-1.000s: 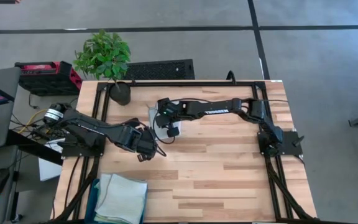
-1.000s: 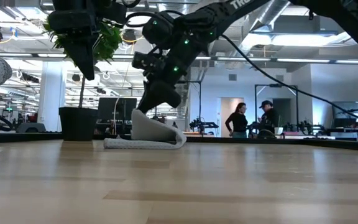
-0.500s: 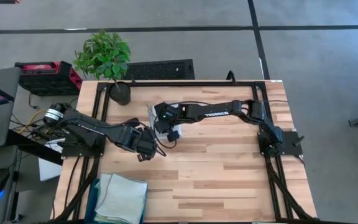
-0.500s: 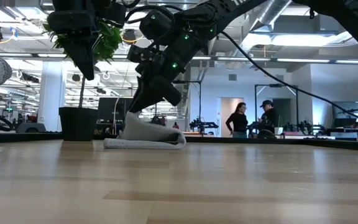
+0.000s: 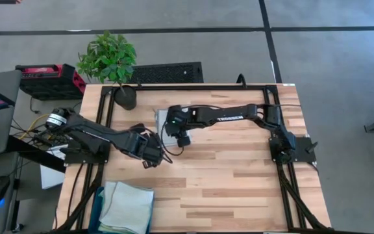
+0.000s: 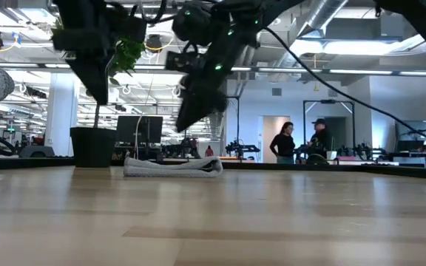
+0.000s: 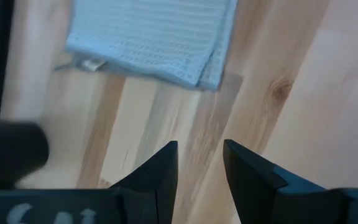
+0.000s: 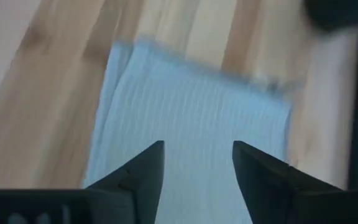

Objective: Fold microfiber towels
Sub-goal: Stack the grey microfiber cloth on top of the grey microfiber cloth into the bin

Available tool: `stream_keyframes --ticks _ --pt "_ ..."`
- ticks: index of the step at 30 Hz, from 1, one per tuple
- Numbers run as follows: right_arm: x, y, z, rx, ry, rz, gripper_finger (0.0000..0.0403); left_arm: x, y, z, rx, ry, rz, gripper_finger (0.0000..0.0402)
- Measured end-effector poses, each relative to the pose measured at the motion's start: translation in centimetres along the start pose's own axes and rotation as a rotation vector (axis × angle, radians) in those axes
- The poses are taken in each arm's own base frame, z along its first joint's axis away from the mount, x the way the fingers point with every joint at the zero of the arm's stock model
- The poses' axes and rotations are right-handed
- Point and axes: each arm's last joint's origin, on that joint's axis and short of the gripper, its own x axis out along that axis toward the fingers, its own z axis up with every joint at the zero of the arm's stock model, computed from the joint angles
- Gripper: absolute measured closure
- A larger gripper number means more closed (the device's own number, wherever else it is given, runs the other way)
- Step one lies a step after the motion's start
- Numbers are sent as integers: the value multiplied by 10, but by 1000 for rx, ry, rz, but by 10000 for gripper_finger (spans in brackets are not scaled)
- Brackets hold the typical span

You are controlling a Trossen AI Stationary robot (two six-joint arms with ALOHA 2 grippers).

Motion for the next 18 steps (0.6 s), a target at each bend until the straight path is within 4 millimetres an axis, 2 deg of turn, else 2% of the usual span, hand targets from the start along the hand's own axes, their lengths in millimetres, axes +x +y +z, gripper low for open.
stream_keyframes --ticks 5,9,18 --pt "-28 5 -13 85 150 94 182 29 -10 -7 164 -71 -38 280" --pt "-48 15 -16 121 189 219 183 50 -14 -9 260 -152 -66 280" --pt "-58 35 -5 78 182 246 185 83 1 5 229 -330 -123 280"
